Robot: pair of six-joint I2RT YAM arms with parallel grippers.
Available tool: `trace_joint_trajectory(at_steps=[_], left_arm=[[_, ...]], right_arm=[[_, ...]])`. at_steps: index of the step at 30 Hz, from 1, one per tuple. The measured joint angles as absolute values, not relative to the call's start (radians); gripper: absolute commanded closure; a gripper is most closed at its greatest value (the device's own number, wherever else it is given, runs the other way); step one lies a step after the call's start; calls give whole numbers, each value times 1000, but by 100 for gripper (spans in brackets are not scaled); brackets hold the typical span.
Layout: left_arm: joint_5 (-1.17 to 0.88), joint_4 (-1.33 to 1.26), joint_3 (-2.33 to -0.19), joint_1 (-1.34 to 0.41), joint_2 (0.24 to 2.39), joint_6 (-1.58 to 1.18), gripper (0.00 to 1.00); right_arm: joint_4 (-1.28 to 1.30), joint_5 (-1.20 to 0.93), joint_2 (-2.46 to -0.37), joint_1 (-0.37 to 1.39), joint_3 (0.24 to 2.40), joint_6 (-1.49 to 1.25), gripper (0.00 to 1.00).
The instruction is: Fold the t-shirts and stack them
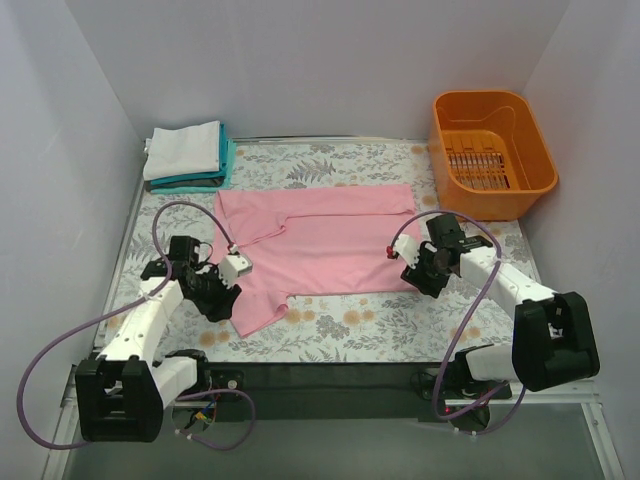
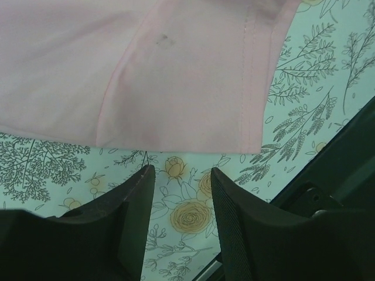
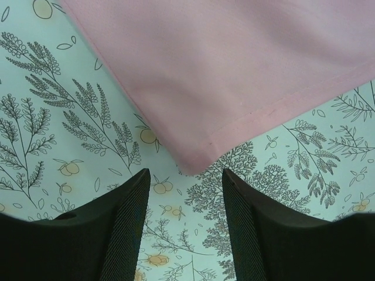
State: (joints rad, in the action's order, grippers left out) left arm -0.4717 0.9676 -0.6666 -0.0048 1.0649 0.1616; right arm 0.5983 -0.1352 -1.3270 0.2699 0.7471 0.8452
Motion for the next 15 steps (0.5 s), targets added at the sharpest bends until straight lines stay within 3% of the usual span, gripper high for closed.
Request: trace_joint_trajectory(at_steps=[7,15], left_arm=[[-413,901,-651,-30,1082,154,66],[-408,827,-764,-27,1250,125,66]], right_arm=[[562,-126,-1318,293,735,853,56],[529,-111,-1352,322,735,870,55]])
